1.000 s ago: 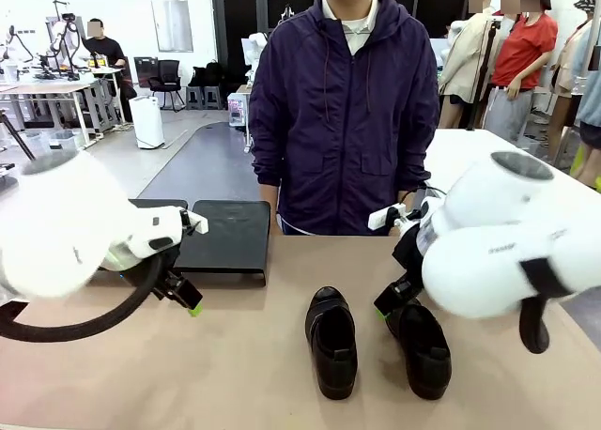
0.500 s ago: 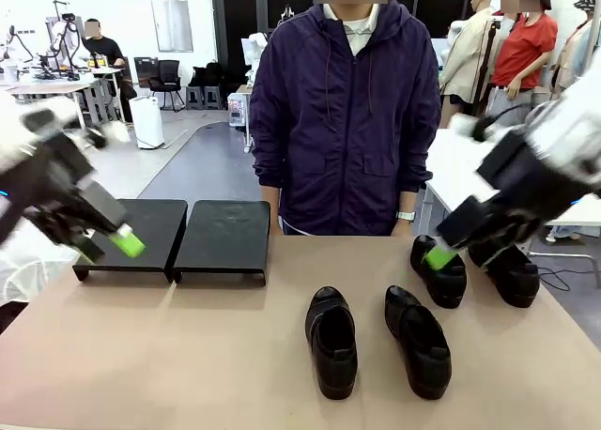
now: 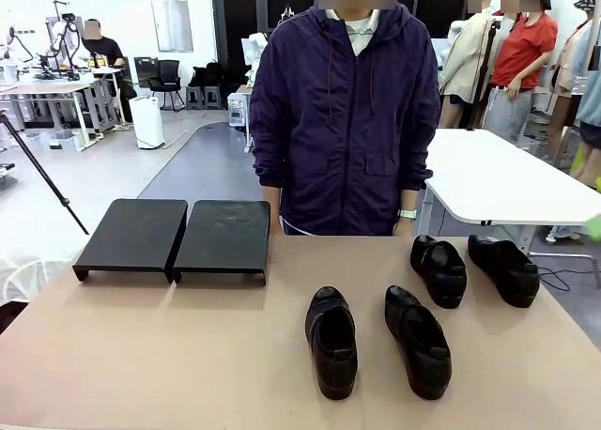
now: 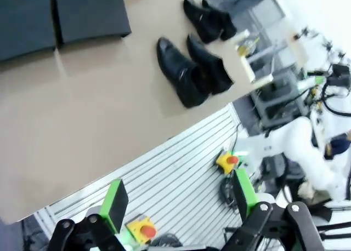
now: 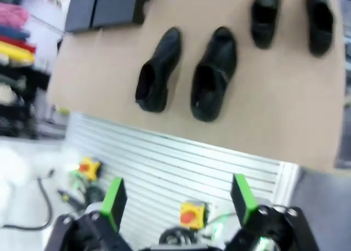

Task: Organize the shoes by placing them on the stand.
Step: Pick up one Shoe and place it in the middle of the table.

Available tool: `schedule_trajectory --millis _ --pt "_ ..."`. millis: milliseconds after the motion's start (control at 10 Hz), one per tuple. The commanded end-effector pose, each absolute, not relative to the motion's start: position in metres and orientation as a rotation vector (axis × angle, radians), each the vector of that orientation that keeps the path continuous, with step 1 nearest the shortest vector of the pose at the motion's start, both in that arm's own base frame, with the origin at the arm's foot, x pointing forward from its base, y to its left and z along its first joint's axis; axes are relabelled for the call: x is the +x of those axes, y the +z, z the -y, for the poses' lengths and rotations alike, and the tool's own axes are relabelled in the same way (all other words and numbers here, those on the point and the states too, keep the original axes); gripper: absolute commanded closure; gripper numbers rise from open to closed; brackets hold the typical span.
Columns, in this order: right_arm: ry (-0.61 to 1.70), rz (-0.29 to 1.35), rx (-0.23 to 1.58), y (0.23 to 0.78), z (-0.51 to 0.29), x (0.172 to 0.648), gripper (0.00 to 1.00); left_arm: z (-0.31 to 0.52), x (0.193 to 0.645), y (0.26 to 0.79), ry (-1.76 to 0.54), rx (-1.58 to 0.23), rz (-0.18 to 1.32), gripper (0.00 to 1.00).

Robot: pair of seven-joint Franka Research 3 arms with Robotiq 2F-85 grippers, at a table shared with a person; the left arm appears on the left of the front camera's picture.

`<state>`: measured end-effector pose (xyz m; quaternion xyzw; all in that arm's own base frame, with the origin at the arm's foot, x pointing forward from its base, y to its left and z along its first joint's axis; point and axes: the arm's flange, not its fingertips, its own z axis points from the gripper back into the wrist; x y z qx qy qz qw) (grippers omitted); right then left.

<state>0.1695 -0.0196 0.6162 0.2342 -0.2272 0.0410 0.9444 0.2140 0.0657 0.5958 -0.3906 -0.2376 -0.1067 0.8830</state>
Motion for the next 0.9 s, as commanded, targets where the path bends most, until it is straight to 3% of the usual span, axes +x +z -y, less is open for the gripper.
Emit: schedule_trajectory --millis 0,200,300,800 --pt "-0.038 0.499 0.428 0.588 0.052 0.162 0.0 -0.073 0.214 0.572 -0.202 -0.882 0.501 0.0" --pt "-0.07 0.601 0.337 0.576 0.056 0.159 0.0 -0.078 0.227 0.561 -0.121 -0.786 0.518 0.0" --pt "-0.046 0.508 0.447 0.605 0.063 0.161 0.0 -0.087 0.21 0.577 -0.163 -0.864 0.511 0.0" --pt "-0.046 0.508 0.447 0.605 0.063 0.161 0.0 -0.087 0.21 0.577 -0.163 -0.864 0.511 0.0"
